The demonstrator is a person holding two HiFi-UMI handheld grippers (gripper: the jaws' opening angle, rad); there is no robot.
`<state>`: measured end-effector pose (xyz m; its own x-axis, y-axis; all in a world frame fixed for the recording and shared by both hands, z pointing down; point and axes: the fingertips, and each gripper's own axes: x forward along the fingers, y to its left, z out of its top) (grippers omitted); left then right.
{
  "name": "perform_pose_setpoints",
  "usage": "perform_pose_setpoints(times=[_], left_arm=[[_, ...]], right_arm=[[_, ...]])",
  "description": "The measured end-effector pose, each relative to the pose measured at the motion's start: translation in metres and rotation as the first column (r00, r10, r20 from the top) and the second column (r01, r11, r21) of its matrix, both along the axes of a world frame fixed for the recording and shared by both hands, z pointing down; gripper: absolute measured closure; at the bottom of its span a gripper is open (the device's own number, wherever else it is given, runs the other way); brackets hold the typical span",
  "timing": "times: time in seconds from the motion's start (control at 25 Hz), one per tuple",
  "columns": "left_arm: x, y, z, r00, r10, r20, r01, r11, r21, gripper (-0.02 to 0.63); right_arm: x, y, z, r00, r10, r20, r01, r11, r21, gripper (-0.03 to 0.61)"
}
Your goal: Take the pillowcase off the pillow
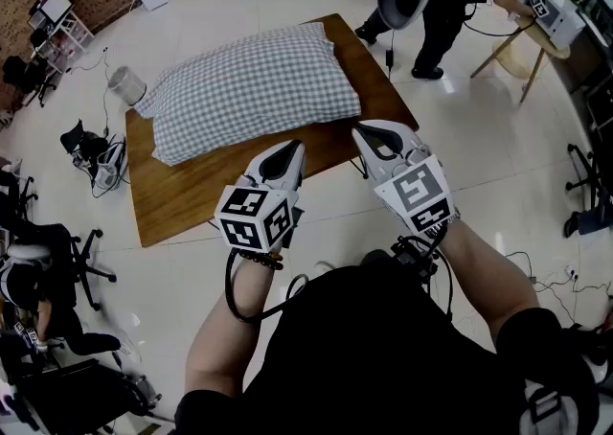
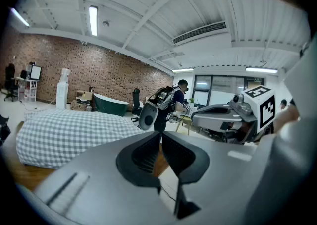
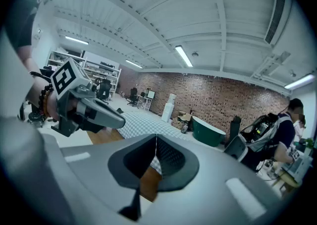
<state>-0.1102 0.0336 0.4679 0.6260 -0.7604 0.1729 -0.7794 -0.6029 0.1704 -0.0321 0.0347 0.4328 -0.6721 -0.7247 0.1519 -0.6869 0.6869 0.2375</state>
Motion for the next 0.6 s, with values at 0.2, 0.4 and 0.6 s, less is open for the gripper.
perform_pose_setpoints(times=[0.2, 0.4, 0.6], left_arm=[[-0.006, -0.016, 0.015, 0.994, 0.020, -0.108, -0.030, 0.995, -0.091, 0.531], [-0.003, -0.043, 0.034, 0.974, 0.015, -0.226, -0.057, 0.982, -0.180, 0.472], [0.000, -0.090, 0.056, 0.938, -0.052, -0.342, -0.049, 0.958, -0.281, 0.419]], right_arm=[[0.001, -0.024, -0.002, 0.999, 0.021, -0.036, -0.021, 1.000, -0.002, 0.571], [0.017, -0.064, 0.018, 0.997, 0.033, -0.071, -0.036, 0.999, -0.039, 0.558], [0.041, -0.125, 0.041, 0.994, 0.019, -0.109, -0.029, 0.995, -0.095, 0.522]])
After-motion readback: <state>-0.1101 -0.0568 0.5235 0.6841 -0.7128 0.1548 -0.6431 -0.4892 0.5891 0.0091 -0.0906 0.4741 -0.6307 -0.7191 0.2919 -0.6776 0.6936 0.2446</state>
